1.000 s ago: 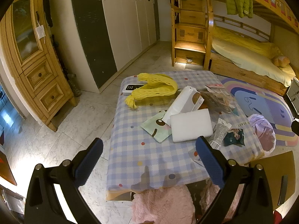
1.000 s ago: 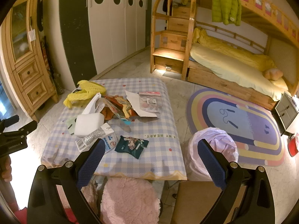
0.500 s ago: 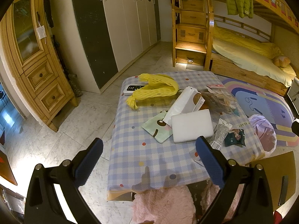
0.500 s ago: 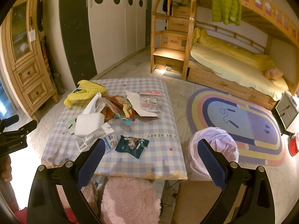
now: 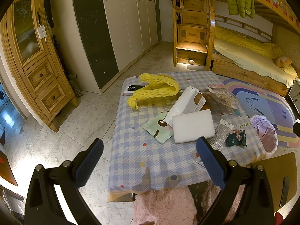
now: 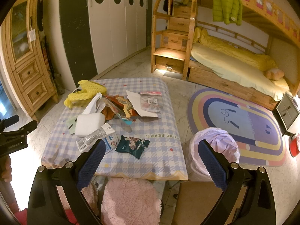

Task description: Collect trash

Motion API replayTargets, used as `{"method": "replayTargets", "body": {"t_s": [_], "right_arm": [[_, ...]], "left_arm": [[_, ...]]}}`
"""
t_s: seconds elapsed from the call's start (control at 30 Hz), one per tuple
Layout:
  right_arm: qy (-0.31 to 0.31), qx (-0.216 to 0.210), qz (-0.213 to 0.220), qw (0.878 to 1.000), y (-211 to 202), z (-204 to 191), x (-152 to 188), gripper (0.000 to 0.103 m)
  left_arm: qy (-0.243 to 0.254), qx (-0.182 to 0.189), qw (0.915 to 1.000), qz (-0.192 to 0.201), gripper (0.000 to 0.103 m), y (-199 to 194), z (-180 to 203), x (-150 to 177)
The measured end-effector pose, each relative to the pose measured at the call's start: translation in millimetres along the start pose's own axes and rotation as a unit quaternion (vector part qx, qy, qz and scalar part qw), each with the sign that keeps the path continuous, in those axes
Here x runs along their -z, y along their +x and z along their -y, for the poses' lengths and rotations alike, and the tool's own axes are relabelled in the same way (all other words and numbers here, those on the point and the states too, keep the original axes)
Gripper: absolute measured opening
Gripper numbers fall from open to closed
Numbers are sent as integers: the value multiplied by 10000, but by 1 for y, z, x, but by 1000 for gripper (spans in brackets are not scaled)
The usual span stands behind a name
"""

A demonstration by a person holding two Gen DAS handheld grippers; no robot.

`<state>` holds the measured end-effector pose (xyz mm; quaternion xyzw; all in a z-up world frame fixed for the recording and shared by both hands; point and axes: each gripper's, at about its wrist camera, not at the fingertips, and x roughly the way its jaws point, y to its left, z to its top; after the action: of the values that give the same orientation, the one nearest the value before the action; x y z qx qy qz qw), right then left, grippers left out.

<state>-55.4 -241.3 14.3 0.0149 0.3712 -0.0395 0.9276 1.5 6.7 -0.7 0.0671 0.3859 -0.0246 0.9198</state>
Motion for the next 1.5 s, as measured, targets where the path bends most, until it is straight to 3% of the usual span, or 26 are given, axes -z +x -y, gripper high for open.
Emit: {"method": "replayTargets", "body": {"t_s": [1.5], "right_arm": [[23, 54, -32, 10000, 2, 2, -1, 98]], "left_arm": [[47, 98, 9999, -69, 96, 3, -1, 1]]}}
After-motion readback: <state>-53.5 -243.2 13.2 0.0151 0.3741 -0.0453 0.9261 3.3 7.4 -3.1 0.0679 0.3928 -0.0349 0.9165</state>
